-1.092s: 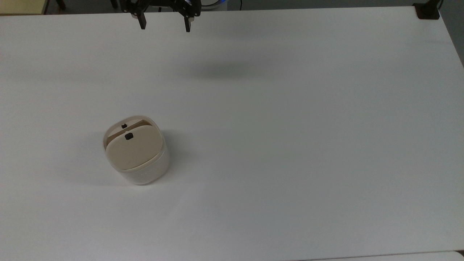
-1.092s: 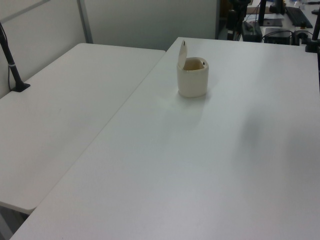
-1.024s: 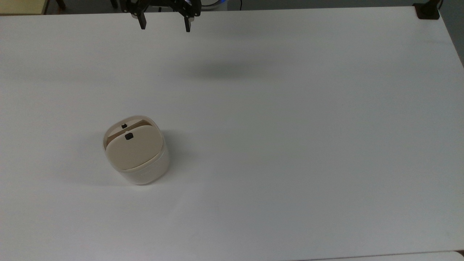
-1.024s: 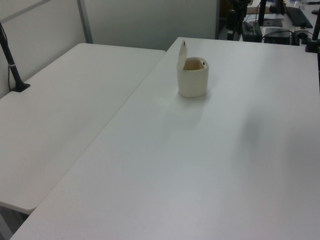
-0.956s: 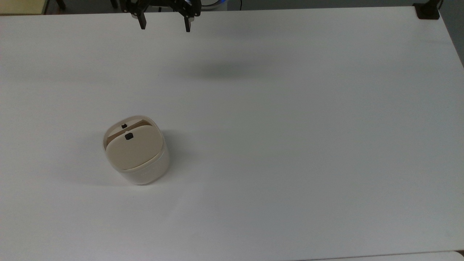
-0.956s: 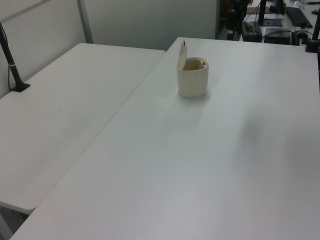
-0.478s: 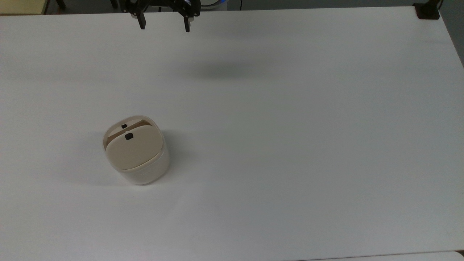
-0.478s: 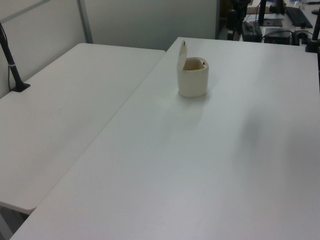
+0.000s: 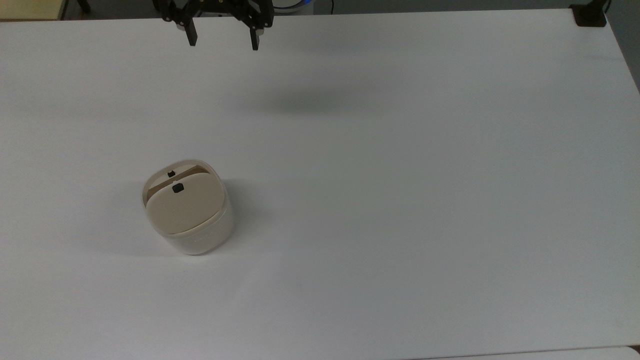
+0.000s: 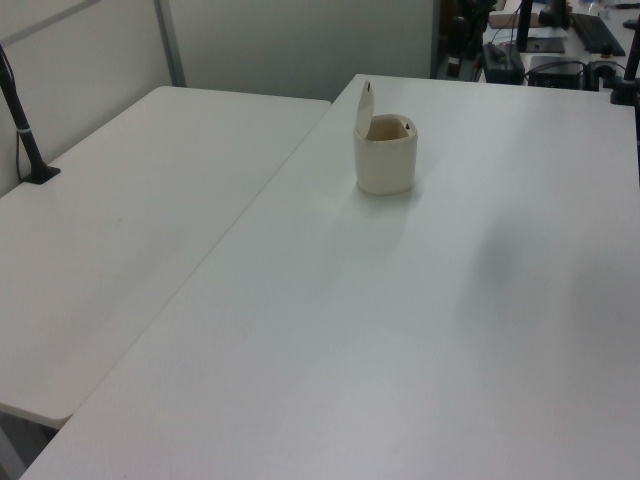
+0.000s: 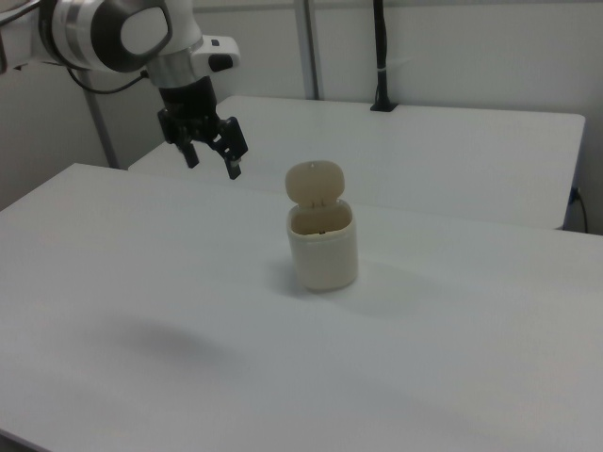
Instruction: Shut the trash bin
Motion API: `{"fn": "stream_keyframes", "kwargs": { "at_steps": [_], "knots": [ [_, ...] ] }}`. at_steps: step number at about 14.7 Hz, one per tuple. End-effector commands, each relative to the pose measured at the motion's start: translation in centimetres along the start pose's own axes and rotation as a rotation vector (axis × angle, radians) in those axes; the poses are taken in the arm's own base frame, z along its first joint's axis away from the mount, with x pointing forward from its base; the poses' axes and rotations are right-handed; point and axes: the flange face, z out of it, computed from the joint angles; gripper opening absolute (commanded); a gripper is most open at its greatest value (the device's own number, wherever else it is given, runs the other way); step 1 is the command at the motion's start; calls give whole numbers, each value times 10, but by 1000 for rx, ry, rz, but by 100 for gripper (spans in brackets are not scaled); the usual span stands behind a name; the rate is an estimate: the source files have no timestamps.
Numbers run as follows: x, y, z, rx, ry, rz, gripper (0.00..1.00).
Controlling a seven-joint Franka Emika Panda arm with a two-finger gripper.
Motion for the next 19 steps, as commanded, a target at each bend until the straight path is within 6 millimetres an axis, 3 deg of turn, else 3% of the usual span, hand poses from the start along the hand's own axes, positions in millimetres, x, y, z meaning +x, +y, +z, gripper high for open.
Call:
{"fn": "stream_keyframes", "kwargs": {
  "at_steps": [1, 3, 5, 6, 9, 12, 19],
  "knots": [
    [21, 0, 8, -6, 88, 154, 87],
    [36, 3, 13, 13, 149, 320, 56],
    [56, 1, 10, 43, 232, 501, 15],
    [65, 2, 9, 59, 267, 581, 3],
    [89, 1, 18, 110, 350, 737, 0],
    [108, 1, 39, 171, 429, 876, 0],
    [125, 8, 73, 194, 508, 933, 0]
  ]
}}
